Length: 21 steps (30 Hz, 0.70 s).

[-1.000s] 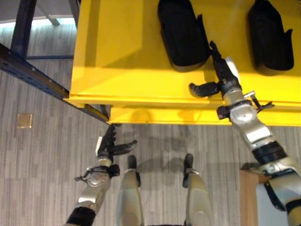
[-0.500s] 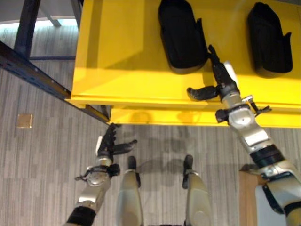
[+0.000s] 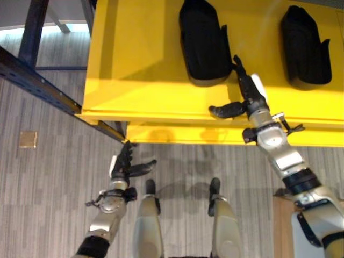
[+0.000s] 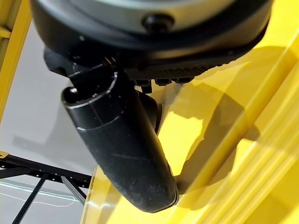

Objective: Move parts from the plastic box to the shelf.

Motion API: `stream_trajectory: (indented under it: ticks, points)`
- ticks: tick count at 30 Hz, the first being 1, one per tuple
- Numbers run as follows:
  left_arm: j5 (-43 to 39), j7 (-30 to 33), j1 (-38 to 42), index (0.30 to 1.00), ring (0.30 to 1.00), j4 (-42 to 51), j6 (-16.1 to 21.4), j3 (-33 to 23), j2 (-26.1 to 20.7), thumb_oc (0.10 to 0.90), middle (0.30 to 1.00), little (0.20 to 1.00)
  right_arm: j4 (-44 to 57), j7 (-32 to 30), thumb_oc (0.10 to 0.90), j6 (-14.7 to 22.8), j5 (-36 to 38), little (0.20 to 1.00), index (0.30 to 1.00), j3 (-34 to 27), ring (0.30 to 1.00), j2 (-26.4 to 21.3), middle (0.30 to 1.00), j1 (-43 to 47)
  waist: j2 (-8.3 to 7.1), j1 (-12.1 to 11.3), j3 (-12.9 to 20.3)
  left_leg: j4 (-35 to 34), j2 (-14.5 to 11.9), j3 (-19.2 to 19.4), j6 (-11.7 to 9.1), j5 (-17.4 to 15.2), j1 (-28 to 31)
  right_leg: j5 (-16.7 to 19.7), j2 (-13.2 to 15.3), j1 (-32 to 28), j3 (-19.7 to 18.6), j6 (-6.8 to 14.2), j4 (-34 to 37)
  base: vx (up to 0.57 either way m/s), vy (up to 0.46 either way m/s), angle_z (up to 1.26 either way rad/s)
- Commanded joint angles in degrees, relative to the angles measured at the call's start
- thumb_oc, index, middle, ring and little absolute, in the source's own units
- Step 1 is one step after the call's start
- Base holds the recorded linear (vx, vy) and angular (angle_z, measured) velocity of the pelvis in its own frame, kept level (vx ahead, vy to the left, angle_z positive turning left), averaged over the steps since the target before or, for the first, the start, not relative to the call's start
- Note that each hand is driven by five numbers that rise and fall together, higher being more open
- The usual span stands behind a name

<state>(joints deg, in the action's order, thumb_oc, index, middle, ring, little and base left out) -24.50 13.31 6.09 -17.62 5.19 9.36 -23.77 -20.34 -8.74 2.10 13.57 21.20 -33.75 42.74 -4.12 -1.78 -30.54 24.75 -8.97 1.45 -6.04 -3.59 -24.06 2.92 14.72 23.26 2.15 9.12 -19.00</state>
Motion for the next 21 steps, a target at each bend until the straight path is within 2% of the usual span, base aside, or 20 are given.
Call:
stream_trajectory:
  ticks: [1, 21]
  points:
    - [-0.6, 1.0, -1.2, 1.0, 1.0, 3.8, 4.4, -0.3, -1.6, 0.9, 1.0, 1.0, 5.0, 2.4, 0.9, 2.6, 1.6, 1.0, 1.0, 2.1, 1.0, 4.1, 1.0, -3.2, -2.02, -1.4, 5.8, 0.2, -0.4, -1.1, 0.1, -1.1, 1.8, 2.5, 1.7, -0.1, -0.8, 1.2, -0.4, 0.0, 0.0, 0.0]
    - [-0.2, 1.0, -1.5, 1.0, 1.0, 4.5, 4.2, -0.4, -1.6, 0.9, 1.0, 1.0, 6.3, 2.0, 0.9, 2.7, 1.7, 1.0, 1.0, 1.5, 1.0, 5.3, 1.0, -5.0, -2.11, -1.5, 6.2, 0.2, -0.4, -1.4, 0.2, -0.9, 1.9, 2.6, 1.7, -0.6, -0.6, 1.2, -0.2, 0.0, 0.0, 0.0]
